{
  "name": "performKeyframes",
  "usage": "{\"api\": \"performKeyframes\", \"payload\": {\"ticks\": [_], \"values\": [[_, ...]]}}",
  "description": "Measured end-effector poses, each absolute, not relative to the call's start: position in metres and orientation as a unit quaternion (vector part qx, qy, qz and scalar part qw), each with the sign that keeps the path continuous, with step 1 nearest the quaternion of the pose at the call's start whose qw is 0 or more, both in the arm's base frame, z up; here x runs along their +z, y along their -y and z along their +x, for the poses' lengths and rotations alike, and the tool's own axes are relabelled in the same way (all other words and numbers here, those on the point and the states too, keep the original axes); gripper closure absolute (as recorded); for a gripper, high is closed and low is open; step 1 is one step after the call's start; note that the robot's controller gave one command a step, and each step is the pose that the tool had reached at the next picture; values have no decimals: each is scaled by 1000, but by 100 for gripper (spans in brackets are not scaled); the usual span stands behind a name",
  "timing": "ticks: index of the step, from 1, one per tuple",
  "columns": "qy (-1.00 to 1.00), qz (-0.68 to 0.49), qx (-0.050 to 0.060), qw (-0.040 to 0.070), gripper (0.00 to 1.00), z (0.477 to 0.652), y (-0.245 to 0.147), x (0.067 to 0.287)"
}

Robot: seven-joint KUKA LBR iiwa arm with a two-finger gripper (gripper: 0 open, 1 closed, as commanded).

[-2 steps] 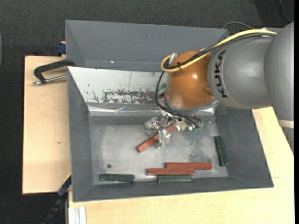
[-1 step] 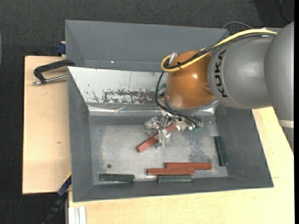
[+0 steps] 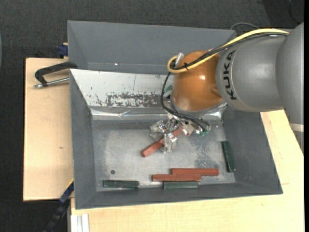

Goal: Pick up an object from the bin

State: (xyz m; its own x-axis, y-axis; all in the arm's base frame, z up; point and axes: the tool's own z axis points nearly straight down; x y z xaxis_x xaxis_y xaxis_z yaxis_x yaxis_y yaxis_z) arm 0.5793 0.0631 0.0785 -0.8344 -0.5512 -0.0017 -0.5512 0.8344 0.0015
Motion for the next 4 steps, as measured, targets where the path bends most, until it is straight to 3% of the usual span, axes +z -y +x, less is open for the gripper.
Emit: {"api": "performKeyframes", "payload": {"ticks": [4], "values": [[-958,-287,0,3,100,581,-64,119]]}}
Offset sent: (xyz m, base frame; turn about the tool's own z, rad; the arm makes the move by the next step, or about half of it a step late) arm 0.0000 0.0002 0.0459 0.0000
